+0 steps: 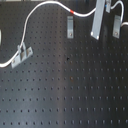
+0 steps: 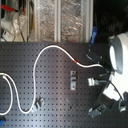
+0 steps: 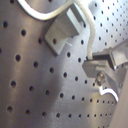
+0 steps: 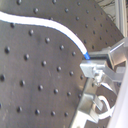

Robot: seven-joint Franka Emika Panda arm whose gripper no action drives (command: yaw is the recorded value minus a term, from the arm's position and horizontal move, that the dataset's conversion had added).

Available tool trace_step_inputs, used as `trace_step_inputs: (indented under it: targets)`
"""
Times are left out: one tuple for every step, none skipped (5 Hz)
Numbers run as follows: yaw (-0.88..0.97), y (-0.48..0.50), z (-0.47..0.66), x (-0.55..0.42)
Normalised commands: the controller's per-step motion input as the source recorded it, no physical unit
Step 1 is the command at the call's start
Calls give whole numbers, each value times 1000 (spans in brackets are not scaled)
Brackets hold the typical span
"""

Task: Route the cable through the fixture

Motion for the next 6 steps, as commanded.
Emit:
trace_step_inputs:
  targets:
    - [0,-20,1,-12]
    - [154,-144,7,-416]
    - [429,-65,-5,-663]
    - [20,-57,2,-43]
    - [-97,146,102,-461]
    - [-440,310,130,-392]
